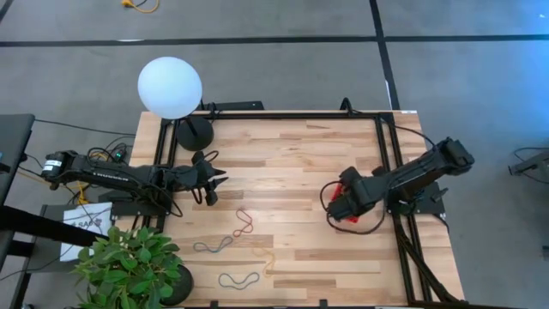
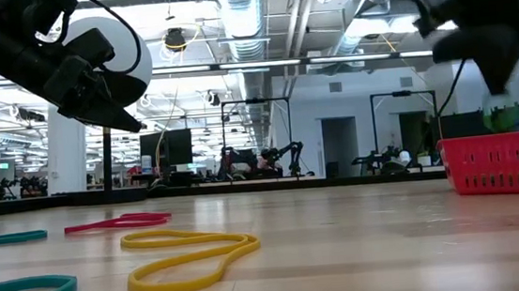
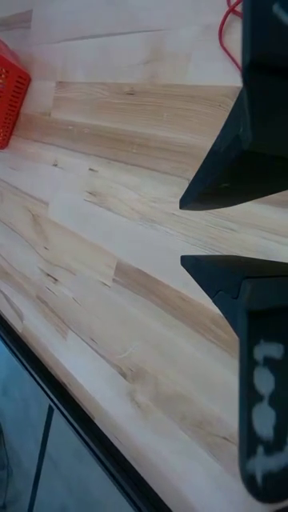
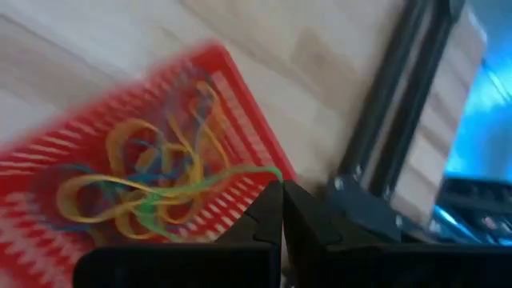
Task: Pick and place rubber bands into bin
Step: Put the green rubber band into the basket, then put the red rubber band into the basket
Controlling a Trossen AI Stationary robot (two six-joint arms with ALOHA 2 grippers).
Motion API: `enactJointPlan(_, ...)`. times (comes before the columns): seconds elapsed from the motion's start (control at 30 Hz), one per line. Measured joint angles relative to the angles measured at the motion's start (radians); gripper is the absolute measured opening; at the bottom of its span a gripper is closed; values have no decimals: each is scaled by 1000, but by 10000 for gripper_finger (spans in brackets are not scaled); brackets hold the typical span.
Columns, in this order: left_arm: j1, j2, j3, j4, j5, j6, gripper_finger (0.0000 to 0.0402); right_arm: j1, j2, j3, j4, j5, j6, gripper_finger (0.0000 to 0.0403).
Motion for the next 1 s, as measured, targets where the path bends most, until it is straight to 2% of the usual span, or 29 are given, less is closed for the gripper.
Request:
enactJointPlan(0.23, 0, 0, 0, -2, -1, 0, 91, 0, -12, -100, 198, -38, -63, 9)
enactJointPlan(0.5, 0, 0, 0, 3, -4, -8, 91, -20, -9, -100, 255, -29, -128, 65)
enactJointPlan(0.73, 0, 0, 0, 6, 20, -15, 91, -42, -9, -51, 259, 70, -187, 87)
enactJointPlan(0.9, 0, 0, 0, 6, 135, -11, 91, -43, -9, 26, 279, 166, -268, 88)
enactJointPlan(1.0, 0, 0, 0, 6, 193, -4, 91, -43, -9, 42, 389, 225, -369, 87)
